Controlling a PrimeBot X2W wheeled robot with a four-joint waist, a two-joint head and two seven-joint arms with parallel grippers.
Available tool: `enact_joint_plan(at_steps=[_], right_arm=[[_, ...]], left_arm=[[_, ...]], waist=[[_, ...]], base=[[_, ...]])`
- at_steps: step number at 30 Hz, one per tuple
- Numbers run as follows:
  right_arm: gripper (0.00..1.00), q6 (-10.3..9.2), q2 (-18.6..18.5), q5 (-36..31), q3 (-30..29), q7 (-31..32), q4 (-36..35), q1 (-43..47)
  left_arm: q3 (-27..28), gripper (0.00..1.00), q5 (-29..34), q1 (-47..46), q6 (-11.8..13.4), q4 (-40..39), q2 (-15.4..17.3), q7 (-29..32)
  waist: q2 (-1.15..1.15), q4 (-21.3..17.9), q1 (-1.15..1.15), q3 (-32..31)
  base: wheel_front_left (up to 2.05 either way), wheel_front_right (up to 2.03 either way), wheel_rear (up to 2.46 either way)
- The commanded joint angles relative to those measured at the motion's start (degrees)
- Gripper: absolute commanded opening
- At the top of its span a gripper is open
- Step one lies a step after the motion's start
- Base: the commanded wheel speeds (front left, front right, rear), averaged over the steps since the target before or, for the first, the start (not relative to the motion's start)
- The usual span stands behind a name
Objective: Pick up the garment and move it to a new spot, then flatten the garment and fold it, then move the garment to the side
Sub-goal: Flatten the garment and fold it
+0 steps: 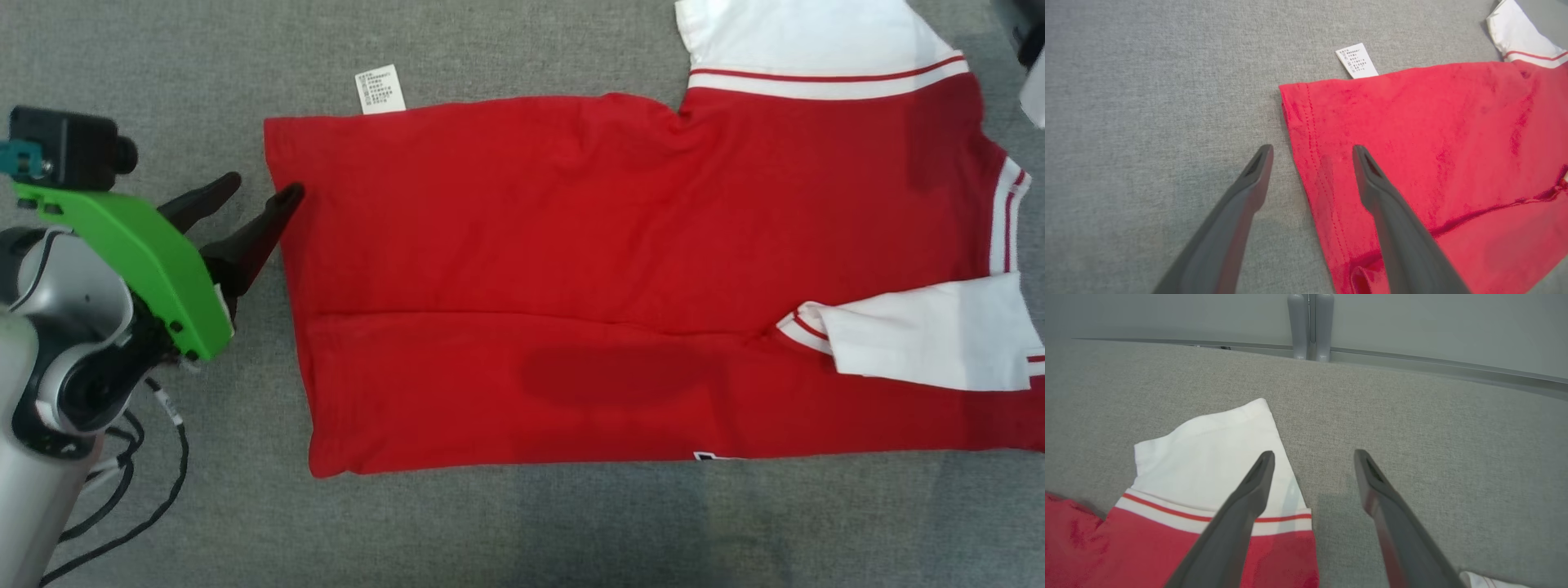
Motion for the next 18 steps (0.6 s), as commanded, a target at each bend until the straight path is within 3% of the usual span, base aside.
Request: enact_joint_plan(at_steps=[1, 6, 18], right_arm=[[1.00, 0.02, 0.8, -1.5, 0.8, -0.9, 2.8, -3.1], [1.00, 0.02, 1.9, -4.9, 2.8, -2.7, 11.3, -9.2], [1.00, 0.03, 1.7, -4.7, 5.6, -3.3, 20.1, -10.6]], left_arm=[[-1.2, 1.00, 1.0, -3.4, -1.0, 2.5, -1.6, 0.9], [-4.7, 1.00, 1.8, -9.7, -3.9, 10.7, -5.9, 2.6], [-7.9, 1.00, 4.1, -15.2, -6.8, 19.9, -10.8, 1.2]], waist=[[0.43, 4.1, -0.01, 5.1], [0.43, 6.4, -0.01, 6.1], [0.43, 8.1, -0.01, 5.7]], base=[[0.00, 0.00, 0.00], [0.00, 0.00, 0.00], [0.00, 0.00, 0.00]])
